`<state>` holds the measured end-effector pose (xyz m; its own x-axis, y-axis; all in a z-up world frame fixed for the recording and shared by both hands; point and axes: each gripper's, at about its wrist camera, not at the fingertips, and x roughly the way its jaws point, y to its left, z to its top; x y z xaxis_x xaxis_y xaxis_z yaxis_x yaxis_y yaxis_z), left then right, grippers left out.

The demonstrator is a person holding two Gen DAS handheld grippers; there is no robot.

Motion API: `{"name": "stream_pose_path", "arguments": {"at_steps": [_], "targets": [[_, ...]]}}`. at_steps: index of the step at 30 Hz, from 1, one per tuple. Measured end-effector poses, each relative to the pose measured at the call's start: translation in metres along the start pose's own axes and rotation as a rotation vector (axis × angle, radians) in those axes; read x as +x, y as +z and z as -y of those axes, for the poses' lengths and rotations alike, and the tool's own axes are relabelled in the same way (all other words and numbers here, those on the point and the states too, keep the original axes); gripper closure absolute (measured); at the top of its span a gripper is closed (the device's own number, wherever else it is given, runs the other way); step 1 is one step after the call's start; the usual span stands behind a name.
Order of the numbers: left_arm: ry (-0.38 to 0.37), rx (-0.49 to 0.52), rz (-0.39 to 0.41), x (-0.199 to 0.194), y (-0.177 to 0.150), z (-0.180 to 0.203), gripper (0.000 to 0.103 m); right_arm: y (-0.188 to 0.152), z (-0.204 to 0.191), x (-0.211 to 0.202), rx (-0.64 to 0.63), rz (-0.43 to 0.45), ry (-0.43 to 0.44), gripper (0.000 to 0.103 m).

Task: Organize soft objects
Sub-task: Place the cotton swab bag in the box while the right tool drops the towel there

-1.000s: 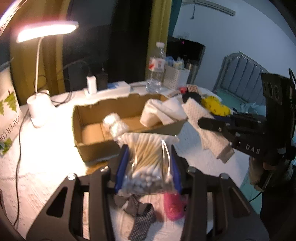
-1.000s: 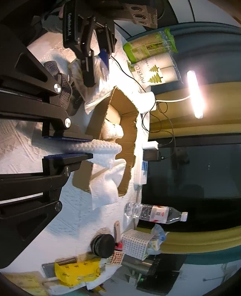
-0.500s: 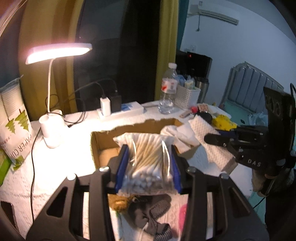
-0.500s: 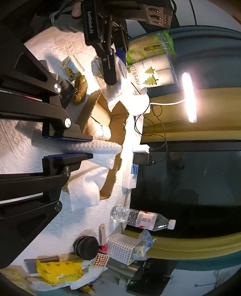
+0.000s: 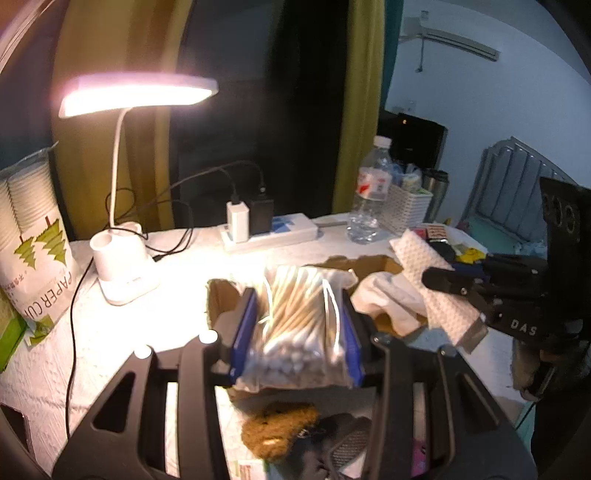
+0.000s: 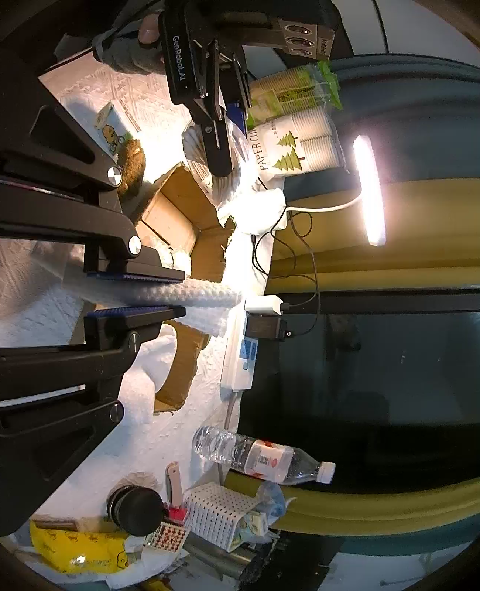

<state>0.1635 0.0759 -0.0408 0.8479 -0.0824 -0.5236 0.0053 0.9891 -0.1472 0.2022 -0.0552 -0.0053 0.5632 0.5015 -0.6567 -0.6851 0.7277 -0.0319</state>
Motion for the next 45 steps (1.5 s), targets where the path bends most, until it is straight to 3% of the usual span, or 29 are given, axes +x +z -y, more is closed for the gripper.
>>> {"name": "stream_pose_path", "arguments": {"at_steps": [16, 25, 32, 34, 38, 45], "targets": [[0.036, -0.039, -0.058, 0.050, -0.005, -0.014, 0.060, 0.000, 0.017, 0.046, 0.039, -0.040, 0.043, 0.091], [0.053, -0.074, -0.142, 0.079, -0.011, -0.023, 0.059, -0.004, 0.024, 0.080, 0.062, -0.085, 0.065, 0.091], [0.057, -0.080, -0.160, 0.082, -0.012, -0.022, 0.052, -0.013, 0.027, 0.101, 0.065, -0.149, 0.008, 0.090], [0.054, -0.074, -0.149, 0.079, -0.011, -0.020, 0.051, -0.013, 0.027, 0.100, 0.063, -0.152, -0.001, 0.087], [0.059, -0.066, -0.136, 0.073, -0.009, -0.017, 0.051, -0.009, 0.025, 0.093, 0.059, -0.144, -0.006, 0.067], [0.057, -0.061, -0.098, 0.049, -0.005, -0.013, 0.050, -0.005, 0.017, 0.072, 0.057, -0.120, -0.020, 0.064]]}}
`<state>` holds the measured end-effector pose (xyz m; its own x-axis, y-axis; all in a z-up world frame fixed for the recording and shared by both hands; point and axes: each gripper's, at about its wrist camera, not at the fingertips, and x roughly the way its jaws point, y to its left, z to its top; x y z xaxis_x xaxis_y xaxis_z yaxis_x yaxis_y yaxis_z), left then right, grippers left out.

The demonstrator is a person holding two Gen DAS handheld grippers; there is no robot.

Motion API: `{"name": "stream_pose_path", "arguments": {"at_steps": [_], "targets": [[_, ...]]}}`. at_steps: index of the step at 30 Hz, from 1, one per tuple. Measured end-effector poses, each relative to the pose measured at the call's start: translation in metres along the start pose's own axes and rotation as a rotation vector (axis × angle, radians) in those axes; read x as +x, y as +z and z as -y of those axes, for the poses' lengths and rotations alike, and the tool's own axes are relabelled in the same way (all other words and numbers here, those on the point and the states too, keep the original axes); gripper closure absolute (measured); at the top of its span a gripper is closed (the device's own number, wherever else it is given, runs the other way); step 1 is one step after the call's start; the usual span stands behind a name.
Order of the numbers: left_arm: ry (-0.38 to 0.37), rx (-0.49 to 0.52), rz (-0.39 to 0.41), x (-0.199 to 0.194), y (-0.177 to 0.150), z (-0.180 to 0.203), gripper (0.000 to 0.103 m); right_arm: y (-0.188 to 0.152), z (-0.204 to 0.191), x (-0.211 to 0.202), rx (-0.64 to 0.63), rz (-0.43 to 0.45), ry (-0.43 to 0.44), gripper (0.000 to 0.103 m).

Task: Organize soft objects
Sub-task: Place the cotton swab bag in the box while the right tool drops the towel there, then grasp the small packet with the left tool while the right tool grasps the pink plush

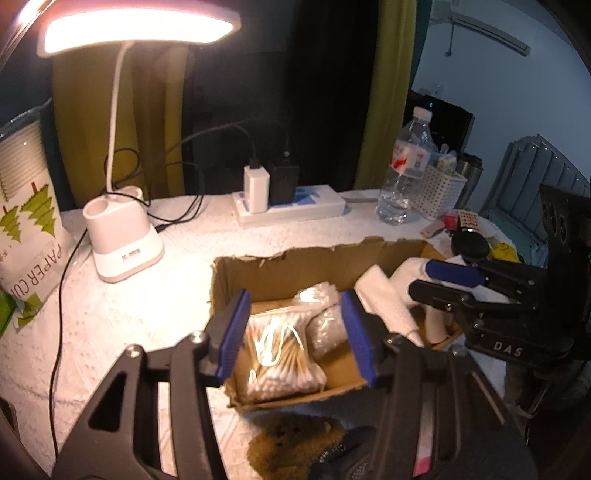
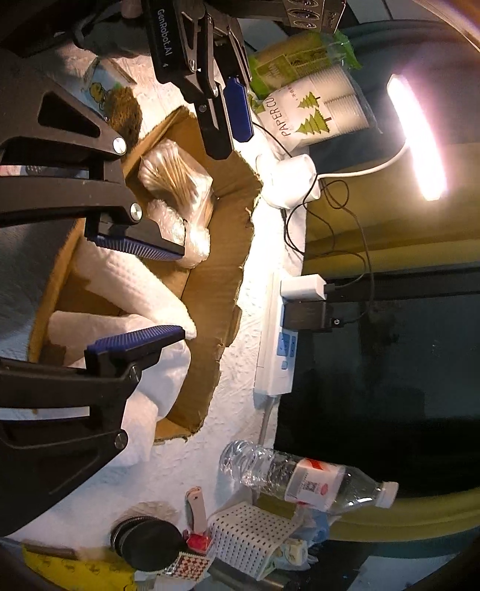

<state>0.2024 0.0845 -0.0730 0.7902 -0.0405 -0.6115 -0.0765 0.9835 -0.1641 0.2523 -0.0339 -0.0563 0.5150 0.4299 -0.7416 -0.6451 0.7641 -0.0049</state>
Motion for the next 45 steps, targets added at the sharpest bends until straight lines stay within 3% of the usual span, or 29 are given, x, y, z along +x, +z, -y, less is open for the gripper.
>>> {"name": "stream_pose_path", "arguments": {"at_steps": [12, 16, 29, 45], "targets": [[-0.017, 0.015, 0.054, -0.046, -0.010, 0.009, 0.049, -0.008, -0.024, -0.046, -0.021, 0.047, -0.013, 0.064], [-0.026, 0.020, 0.070, -0.062, -0.016, 0.012, 0.034, -0.013, -0.033, -0.059, -0.020, 0.057, -0.017, 0.064], [-0.034, 0.029, 0.085, -0.093, -0.039, 0.019, 0.033, -0.035, -0.057, -0.085, -0.030, 0.063, -0.016, 0.064], [-0.041, 0.010, 0.049, -0.100, -0.075, 0.008, 0.033, -0.067, -0.083, -0.085, -0.023, 0.025, 0.016, 0.063]]}}
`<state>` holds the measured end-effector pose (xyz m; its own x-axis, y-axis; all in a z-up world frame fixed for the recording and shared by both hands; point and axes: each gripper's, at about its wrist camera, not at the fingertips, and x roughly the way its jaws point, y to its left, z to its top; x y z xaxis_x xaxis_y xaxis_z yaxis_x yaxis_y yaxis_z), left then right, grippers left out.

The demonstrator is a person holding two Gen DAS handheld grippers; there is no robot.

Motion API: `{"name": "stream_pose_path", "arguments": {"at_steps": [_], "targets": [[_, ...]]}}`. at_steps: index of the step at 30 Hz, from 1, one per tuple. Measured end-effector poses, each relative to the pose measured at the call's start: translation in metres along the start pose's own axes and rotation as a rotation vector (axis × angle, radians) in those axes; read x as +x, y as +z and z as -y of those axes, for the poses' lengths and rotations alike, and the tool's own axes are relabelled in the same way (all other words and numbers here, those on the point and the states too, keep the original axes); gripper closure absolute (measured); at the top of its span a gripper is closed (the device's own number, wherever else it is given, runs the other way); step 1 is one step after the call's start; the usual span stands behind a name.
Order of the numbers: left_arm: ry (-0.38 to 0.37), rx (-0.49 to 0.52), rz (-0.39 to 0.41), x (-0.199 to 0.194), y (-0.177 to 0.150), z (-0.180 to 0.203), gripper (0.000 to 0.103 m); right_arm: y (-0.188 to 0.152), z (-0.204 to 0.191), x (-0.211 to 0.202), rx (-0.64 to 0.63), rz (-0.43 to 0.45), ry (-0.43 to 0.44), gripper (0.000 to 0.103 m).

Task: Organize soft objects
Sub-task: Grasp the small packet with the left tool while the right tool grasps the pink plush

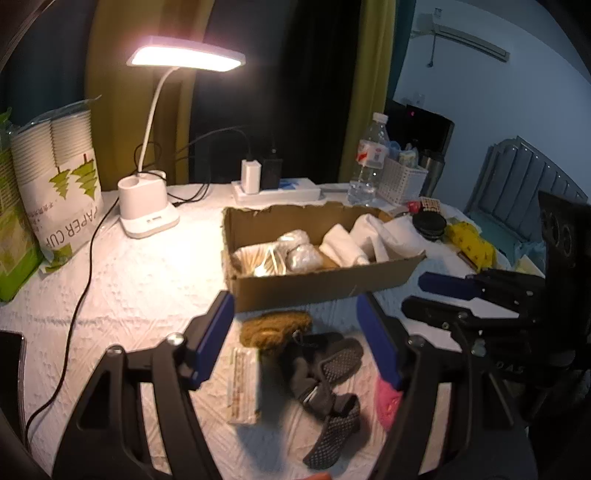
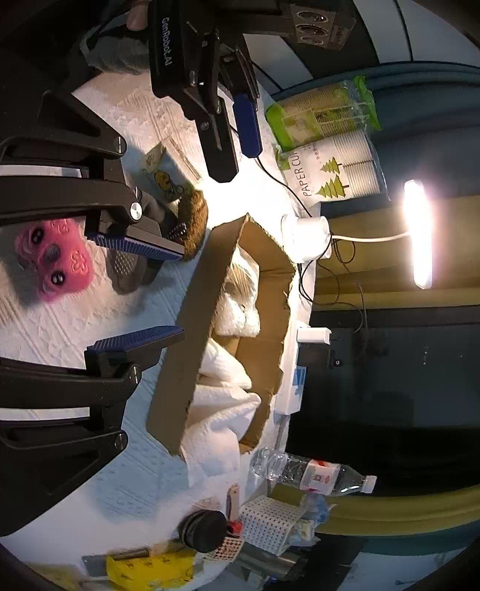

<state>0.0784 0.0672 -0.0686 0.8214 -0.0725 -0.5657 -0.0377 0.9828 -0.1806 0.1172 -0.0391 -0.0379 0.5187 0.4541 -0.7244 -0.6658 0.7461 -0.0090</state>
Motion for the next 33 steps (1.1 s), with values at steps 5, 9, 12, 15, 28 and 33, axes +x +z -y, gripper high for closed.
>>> {"name": "stream_pose_path", "arguments": {"at_steps": [5, 9, 12, 15, 28, 33], "targets": [[0.001, -0.015, -0.010, -0.001, -0.010, -0.008, 0.033, -0.007, -0.008, 0.004, 0.003, -0.015, 0.007, 0.063], [0.007, -0.031, -0.026, -0.001, -0.023, -0.018, 0.033, -0.014, -0.015, 0.008, 0.001, -0.032, 0.009, 0.063], [0.014, -0.045, -0.046, 0.001, -0.031, -0.025, 0.033, -0.018, -0.018, 0.013, 0.003, -0.047, 0.010, 0.063], [0.023, -0.060, -0.070, 0.004, -0.039, -0.031, 0.033, -0.022, -0.021, 0.018, 0.004, -0.062, 0.014, 0.063], [0.065, -0.079, -0.160, 0.032, -0.056, -0.043, 0.031, -0.046, -0.020, 0.036, 0.036, -0.139, 0.031, 0.047], [0.079, -0.074, -0.185, 0.038, -0.060, -0.044, 0.032, -0.059, -0.021, 0.035, 0.052, -0.176, 0.025, 0.046]]}}
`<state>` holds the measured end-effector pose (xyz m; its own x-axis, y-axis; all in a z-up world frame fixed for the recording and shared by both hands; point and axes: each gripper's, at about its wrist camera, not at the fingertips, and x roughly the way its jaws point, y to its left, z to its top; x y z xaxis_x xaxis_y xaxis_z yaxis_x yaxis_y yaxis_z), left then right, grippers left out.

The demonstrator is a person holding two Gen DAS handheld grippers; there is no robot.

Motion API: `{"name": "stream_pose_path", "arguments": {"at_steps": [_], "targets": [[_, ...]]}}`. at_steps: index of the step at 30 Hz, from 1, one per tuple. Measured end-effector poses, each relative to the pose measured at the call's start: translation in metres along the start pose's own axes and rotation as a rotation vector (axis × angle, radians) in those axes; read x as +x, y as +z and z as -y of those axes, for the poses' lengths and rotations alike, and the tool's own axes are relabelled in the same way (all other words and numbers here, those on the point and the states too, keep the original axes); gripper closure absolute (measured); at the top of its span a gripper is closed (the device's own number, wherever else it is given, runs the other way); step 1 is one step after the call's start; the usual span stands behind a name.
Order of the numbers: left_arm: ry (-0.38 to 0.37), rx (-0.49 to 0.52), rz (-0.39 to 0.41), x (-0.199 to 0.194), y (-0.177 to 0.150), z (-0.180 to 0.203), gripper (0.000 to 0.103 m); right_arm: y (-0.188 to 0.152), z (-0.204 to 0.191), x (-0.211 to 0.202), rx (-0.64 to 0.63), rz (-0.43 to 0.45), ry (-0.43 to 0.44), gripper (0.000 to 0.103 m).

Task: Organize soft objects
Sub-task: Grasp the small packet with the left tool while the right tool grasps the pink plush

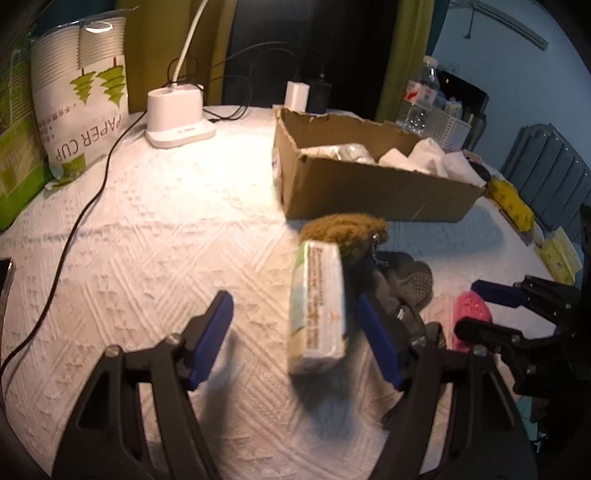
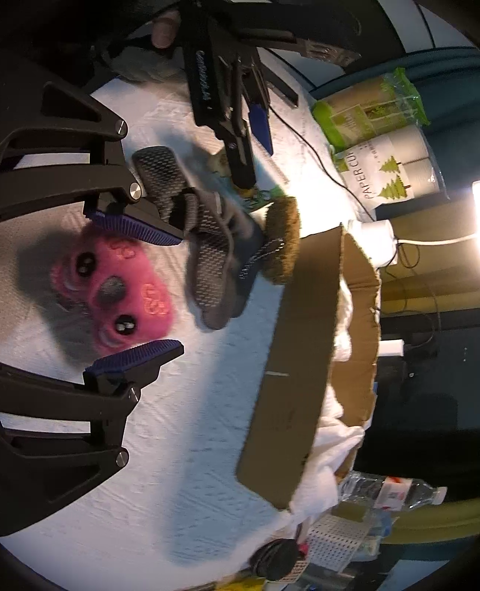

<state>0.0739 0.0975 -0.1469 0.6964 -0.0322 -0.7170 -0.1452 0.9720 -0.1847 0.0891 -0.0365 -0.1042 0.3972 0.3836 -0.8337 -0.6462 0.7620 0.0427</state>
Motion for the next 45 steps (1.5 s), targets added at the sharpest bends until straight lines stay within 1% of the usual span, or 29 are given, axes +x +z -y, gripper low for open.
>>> {"name": "stream_pose_path", "arguments": {"at_steps": [1, 3, 4, 6, 8, 10, 12, 13, 14, 17, 20, 26, 39, 45], "targets": [[0.001, 0.004, 0.001, 0.000, 0.000, 0.001, 0.032, -0.002, 0.000, 0.000, 0.004, -0.007, -0.003, 0.046], [0.003, 0.014, 0.005, 0.001, 0.000, 0.002, 0.032, -0.006, 0.003, 0.003, 0.017, -0.021, 0.005, 0.041], [0.001, 0.019, 0.006, 0.001, 0.000, 0.003, 0.033, -0.008, 0.004, 0.004, 0.026, -0.025, 0.012, 0.041], [-0.001, 0.026, 0.003, 0.002, 0.000, 0.004, 0.041, -0.010, 0.004, 0.006, 0.031, -0.033, 0.029, 0.041], [-0.001, 0.036, -0.007, 0.004, 0.000, 0.006, 0.051, -0.010, 0.002, 0.007, 0.029, -0.042, 0.043, 0.041], [-0.007, 0.043, -0.011, 0.005, 0.000, 0.007, 0.056, -0.011, -0.001, 0.009, 0.019, -0.046, 0.054, 0.044], [-0.012, 0.044, -0.012, 0.005, 0.000, 0.008, 0.059, -0.011, -0.005, 0.009, 0.001, -0.047, 0.062, 0.048], [-0.014, 0.045, -0.014, 0.005, 0.000, 0.008, 0.065, -0.010, -0.006, 0.008, -0.010, -0.045, 0.063, 0.049], [-0.016, 0.047, -0.018, 0.006, 0.001, 0.008, 0.069, -0.010, -0.007, 0.007, -0.020, -0.041, 0.064, 0.051], [-0.022, 0.052, -0.017, 0.004, 0.001, 0.010, 0.073, -0.009, -0.009, 0.003, -0.047, -0.028, 0.068, 0.055], [-0.028, 0.060, -0.010, 0.002, 0.004, 0.015, 0.076, -0.007, -0.008, -0.002, -0.065, -0.011, 0.062, 0.056], [-0.036, 0.068, 0.009, -0.004, 0.012, 0.023, 0.077, 0.003, 0.001, -0.014, -0.068, 0.043, 0.051, 0.056], [-0.055, 0.076, 0.063, -0.022, 0.033, 0.033, 0.078, 0.031, 0.018, -0.032, -0.072, 0.129, 0.037, 0.056], [-0.051, 0.068, 0.083, -0.030, 0.045, 0.034, 0.078, 0.043, 0.028, -0.039, -0.068, 0.160, 0.031, 0.056]]}}
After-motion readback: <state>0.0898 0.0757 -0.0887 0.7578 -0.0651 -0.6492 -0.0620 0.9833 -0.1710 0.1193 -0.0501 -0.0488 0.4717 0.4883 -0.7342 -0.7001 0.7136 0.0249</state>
